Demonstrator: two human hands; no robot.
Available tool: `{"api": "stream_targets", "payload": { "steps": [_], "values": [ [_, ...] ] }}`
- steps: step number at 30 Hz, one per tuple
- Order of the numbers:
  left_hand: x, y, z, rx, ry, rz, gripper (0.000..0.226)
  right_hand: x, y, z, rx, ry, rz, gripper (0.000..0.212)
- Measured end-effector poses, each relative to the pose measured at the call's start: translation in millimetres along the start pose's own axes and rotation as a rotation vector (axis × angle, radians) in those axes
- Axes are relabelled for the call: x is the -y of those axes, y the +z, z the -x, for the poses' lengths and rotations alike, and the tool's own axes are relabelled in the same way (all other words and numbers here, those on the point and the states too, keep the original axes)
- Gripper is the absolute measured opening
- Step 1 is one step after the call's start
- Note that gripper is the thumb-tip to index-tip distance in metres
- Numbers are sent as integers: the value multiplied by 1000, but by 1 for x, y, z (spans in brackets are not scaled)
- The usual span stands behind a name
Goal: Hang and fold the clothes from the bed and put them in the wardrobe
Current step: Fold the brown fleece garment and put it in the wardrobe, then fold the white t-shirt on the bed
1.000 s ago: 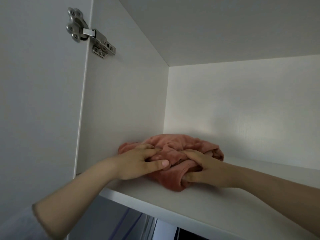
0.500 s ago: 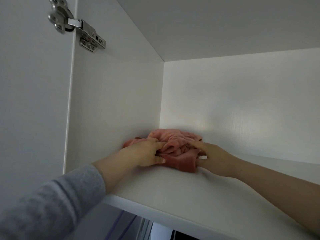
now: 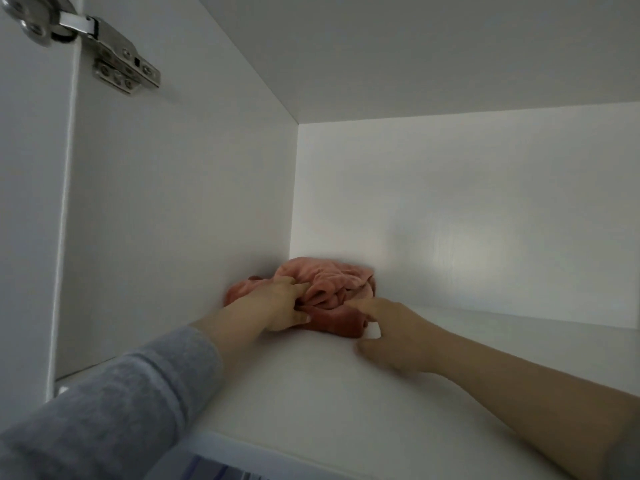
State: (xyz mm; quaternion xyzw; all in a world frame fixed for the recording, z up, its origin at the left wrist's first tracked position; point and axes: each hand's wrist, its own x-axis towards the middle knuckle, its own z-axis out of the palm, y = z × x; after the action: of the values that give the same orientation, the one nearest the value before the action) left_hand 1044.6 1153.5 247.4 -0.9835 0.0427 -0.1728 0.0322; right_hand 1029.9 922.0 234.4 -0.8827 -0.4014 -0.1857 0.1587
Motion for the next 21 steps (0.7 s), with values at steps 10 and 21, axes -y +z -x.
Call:
{"api": "stream_targets", "payload": {
  "steps": [10, 21],
  "values": [
    [-38, -41, 48, -300, 174, 391, 51, 14, -50, 23, -243, 181, -46, 34],
    [-165, -57, 152, -237, 611, 1379, 26, 90, -104, 205, -764, 554, -224, 15]
  ]
}}
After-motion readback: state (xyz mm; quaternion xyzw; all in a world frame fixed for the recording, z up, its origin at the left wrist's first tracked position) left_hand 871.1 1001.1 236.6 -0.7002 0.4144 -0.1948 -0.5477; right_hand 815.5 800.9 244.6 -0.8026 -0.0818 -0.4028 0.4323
